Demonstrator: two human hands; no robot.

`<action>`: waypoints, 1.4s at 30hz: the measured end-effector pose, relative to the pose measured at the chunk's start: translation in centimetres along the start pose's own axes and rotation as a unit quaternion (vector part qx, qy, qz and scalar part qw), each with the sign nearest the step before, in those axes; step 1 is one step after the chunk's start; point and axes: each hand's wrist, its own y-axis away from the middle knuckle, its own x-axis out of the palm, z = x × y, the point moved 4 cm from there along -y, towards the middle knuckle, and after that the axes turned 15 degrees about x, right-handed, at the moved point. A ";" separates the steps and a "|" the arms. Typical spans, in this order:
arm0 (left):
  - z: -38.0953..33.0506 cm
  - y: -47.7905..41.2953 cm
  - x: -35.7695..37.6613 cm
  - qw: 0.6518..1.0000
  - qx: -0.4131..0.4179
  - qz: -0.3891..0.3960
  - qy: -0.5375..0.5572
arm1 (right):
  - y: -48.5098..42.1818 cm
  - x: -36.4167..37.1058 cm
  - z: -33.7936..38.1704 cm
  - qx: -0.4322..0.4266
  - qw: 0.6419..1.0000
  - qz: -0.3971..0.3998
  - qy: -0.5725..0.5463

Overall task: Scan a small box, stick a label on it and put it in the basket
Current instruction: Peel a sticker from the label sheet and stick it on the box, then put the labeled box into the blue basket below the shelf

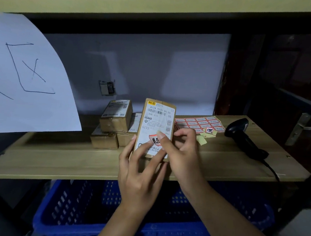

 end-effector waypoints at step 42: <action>-4.1 5.7 -12.1 0.944 -0.087 0.196 0.249 | 9.0 -9.5 -3.0 0.033 0.960 0.088 0.264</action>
